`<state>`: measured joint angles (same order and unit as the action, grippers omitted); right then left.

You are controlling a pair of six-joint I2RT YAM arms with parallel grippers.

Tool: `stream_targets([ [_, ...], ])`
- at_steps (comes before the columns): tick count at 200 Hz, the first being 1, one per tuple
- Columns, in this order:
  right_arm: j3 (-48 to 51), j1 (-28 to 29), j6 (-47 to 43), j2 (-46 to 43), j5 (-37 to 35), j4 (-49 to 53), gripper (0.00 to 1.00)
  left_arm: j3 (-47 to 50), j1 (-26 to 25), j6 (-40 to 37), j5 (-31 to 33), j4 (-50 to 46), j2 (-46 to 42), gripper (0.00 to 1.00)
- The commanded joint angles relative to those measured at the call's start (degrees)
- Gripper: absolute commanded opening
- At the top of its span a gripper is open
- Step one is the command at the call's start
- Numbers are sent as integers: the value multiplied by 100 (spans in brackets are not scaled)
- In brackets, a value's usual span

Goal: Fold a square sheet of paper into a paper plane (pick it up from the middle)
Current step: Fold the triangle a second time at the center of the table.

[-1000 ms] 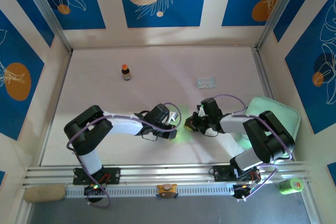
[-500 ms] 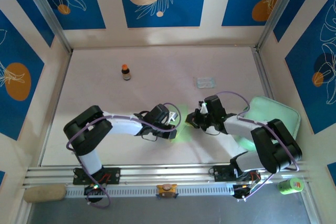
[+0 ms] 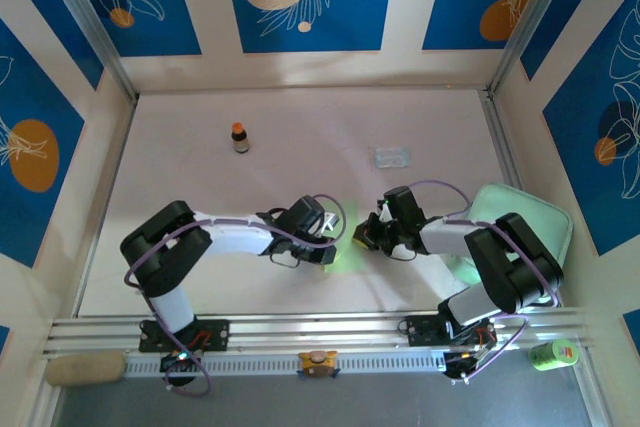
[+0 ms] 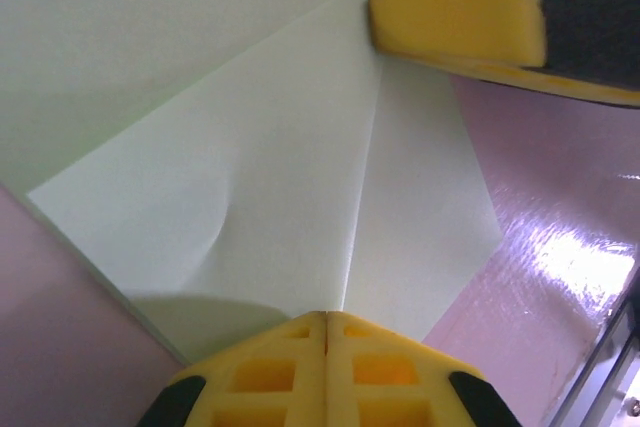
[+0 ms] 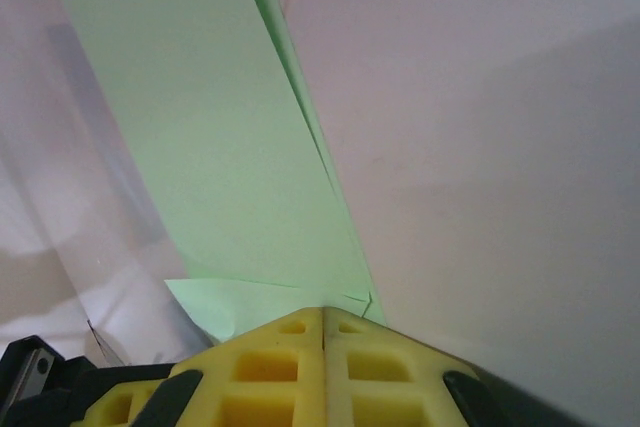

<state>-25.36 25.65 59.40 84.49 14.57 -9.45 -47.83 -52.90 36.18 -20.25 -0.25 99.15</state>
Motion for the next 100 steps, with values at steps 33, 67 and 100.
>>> stream_targets([
  [33,154,-34,-34,50,-59,143,1,-749,10,99,-208,-187,221,4],
  [67,166,-34,-42,59,-63,156,1,-895,4,87,-277,-235,588,4],
  [100,184,-44,-49,68,-86,172,1,-642,-19,90,-213,-200,749,3],
])
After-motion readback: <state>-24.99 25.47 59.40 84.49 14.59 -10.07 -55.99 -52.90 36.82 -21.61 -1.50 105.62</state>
